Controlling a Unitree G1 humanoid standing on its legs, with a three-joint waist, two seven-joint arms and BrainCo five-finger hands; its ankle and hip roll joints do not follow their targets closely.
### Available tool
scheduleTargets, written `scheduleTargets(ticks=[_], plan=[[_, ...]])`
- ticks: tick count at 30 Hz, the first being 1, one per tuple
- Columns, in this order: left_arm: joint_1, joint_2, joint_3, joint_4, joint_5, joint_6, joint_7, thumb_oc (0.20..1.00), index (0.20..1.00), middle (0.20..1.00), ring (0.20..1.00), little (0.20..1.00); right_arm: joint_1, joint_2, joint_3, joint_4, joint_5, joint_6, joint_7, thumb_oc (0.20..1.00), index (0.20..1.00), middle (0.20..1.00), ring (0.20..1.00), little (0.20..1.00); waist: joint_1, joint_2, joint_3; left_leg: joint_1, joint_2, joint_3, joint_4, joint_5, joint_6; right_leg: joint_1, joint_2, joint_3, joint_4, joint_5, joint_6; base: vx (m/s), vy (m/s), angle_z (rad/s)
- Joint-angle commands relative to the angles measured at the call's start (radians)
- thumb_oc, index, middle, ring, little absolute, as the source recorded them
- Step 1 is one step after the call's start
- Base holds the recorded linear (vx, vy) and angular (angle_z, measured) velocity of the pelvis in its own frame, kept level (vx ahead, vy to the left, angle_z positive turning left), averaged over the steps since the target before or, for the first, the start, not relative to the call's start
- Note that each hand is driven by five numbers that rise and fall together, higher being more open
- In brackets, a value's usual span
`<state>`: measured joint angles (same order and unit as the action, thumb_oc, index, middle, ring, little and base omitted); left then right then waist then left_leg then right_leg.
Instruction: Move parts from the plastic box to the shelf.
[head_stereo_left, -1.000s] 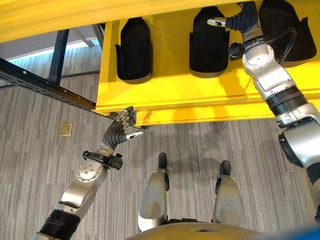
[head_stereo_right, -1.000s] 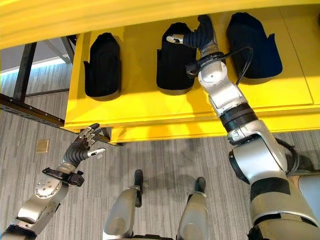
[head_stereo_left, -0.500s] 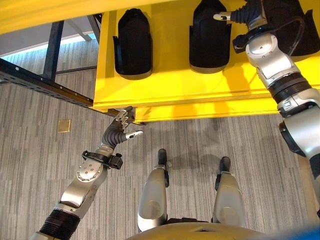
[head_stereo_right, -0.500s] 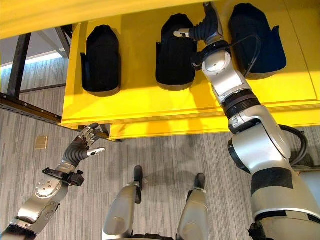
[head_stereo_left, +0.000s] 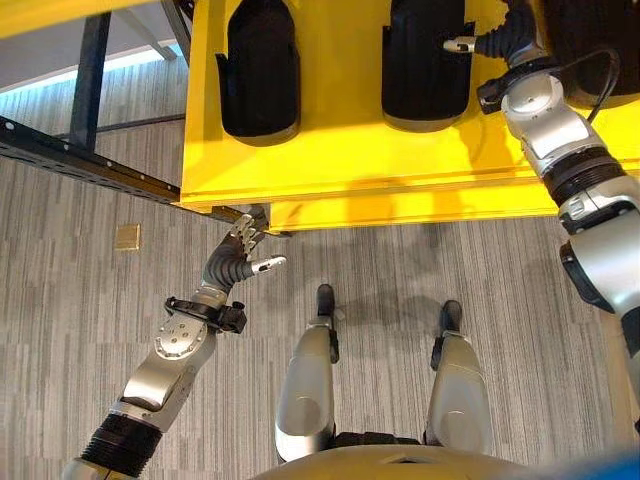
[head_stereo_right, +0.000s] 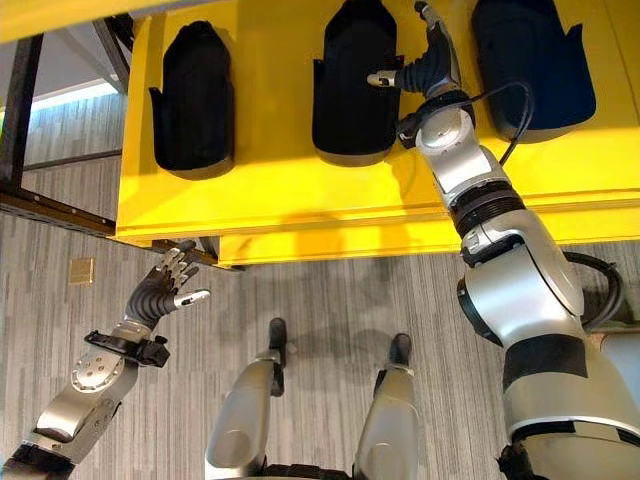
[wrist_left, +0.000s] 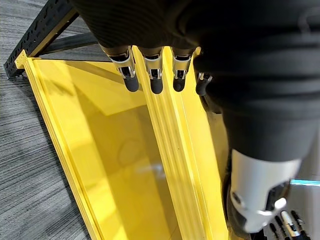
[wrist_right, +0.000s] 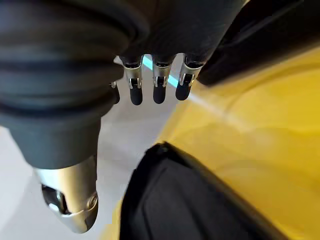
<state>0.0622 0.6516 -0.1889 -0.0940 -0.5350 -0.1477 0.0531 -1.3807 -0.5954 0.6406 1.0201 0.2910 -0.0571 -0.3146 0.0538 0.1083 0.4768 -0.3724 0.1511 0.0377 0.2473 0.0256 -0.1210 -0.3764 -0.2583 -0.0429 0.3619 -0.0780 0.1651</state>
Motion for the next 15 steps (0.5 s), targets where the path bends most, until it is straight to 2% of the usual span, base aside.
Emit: scheduleTargets(ticks=[1, 15], plan=[[0.012, 0.044, 0.006, -0.044, -0.005, -0.076, 0.035, 1.0, 1.0, 1.0, 1.0, 1.0, -0.156, -0.029, 0.021, 0.023, 0.016, -0.037, -0.013, 1.0, 1.0, 1.0, 1.0, 1.0, 0.017, -0.033, -0.028, -0.017, 0.01, 0.02, 0.019, 0.009, 0.033, -0.036, 0.004, -0.008, 0.041, 0.019, -0.027, 0.0, 0.0, 0.0], [-0.005, 0.039, 0.004, -0.038, 0.001, -0.086, 0.055, 1.0, 1.0, 1.0, 1.0, 1.0, -0.201, -0.047, 0.045, 0.076, 0.029, -0.045, -0.014, 1.0, 1.0, 1.0, 1.0, 1.0, 0.03, -0.027, -0.013, -0.057, -0.001, 0.009, 0.028, 0.011, 0.035, -0.066, 0.0, -0.016, 0.051, 0.018, -0.026, 0.0, -0.001, 0.02]])
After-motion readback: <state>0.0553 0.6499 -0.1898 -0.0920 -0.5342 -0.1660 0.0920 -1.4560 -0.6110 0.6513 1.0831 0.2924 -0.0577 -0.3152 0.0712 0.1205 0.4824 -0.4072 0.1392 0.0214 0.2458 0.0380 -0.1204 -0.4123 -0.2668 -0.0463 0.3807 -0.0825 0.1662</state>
